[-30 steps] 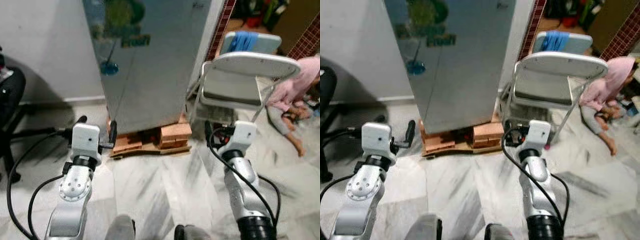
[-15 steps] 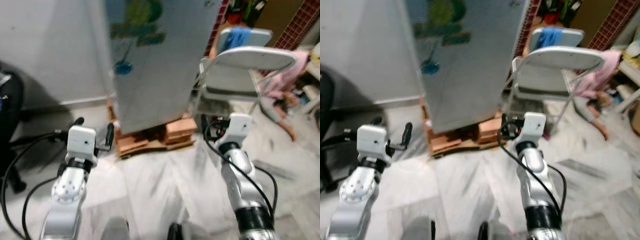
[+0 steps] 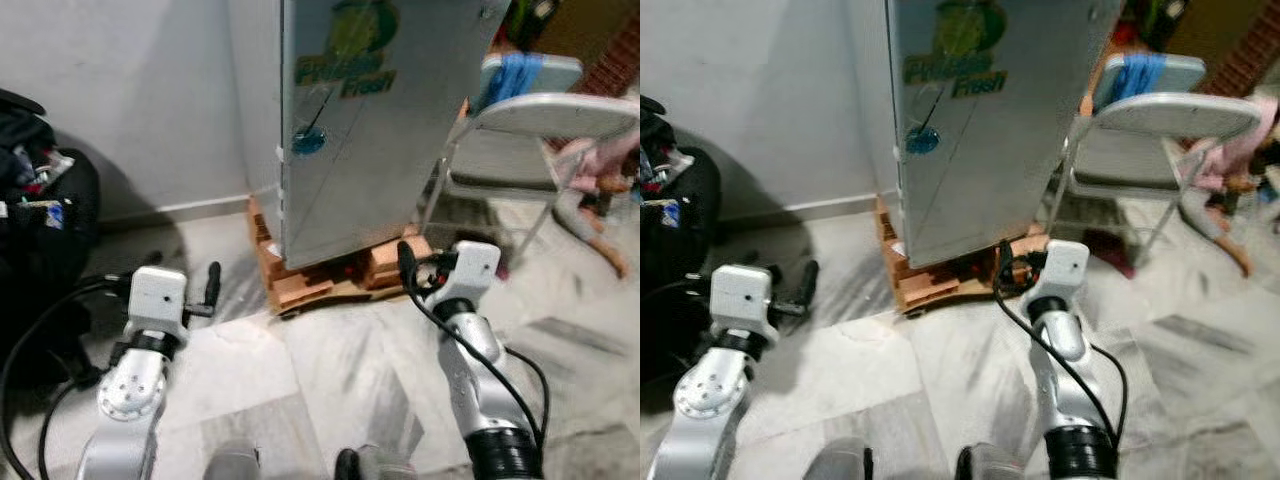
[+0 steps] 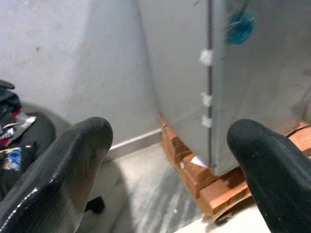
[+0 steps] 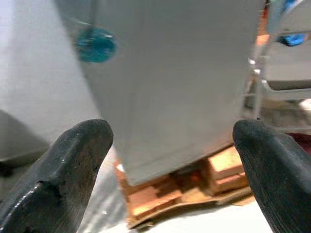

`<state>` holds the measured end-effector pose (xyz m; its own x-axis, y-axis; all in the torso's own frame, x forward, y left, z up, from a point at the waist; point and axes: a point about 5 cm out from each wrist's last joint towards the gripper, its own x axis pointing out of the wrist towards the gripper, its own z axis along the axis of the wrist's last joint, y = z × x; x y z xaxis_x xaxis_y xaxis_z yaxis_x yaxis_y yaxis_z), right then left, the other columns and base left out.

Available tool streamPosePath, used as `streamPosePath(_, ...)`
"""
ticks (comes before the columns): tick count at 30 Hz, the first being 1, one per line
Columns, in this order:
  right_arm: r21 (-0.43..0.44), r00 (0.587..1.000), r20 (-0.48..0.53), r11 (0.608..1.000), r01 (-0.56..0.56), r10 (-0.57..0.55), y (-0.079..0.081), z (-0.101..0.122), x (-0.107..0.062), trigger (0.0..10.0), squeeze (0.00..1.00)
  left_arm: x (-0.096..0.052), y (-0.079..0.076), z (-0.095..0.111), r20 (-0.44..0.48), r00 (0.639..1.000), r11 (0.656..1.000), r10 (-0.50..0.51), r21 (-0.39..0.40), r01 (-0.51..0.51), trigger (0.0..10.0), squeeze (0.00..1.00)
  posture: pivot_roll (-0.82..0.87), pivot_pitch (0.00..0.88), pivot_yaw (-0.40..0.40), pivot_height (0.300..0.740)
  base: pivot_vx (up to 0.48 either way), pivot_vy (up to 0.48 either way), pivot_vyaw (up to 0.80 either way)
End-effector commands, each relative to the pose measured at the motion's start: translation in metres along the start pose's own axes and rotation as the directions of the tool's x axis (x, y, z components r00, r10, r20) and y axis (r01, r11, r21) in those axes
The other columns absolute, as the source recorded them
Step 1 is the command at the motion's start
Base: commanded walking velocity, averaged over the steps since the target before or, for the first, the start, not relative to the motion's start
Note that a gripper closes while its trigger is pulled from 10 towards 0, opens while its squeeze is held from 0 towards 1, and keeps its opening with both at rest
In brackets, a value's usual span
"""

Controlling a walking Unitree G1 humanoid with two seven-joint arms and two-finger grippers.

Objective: Restocking fridge

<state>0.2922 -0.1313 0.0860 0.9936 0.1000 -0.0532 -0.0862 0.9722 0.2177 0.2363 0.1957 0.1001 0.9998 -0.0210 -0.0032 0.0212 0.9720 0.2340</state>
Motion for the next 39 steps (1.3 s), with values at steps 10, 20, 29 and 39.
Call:
streamPosePath(10,-0.027,0.999,0.037,0.999,0.038,-0.037,-0.0144,0.0104,0.0047,10.0,0.00,0.0026,-0.0037,0.0014,0.020,0.999,1.000,-0.029,0.009,0.029,10.0,0.00,0.16,0.107,-0.077,0.740,0.441,0.000,-0.80)
streamPosePath(20,-0.036,0.998,0.036,0.998,0.048,-0.047,-0.0174,0.0082,0.0041,10.0,0.00,-0.0016,-0.0079,-0.0026,0.010,1.000,1.000,0.005,0.005,-0.005,10.0,0.00,0.17,0.105,-0.079,0.740,0.161,0.000,-0.32)
streamPosePath(29,-0.038,0.999,0.023,0.998,0.047,-0.046,-0.0174,0.0047,0.0034,10.0,0.00,-0.0056,-0.0090,-0.0040,-0.006,1.000,1.000,0.005,-0.003,-0.005,10.0,0.00,0.17,0.109,-0.084,0.740,0.000,0.309,0.00)
streamPosePath(39,-0.039,0.998,0.022,0.997,0.060,-0.059,-0.0197,0.0045,0.0036,10.0,0.00,-0.0057,-0.0072,-0.0030,-0.002,1.000,1.000,-0.001,0.016,0.001,10.0,0.00,0.17,0.111,-0.083,0.740,0.000,0.480,0.00)
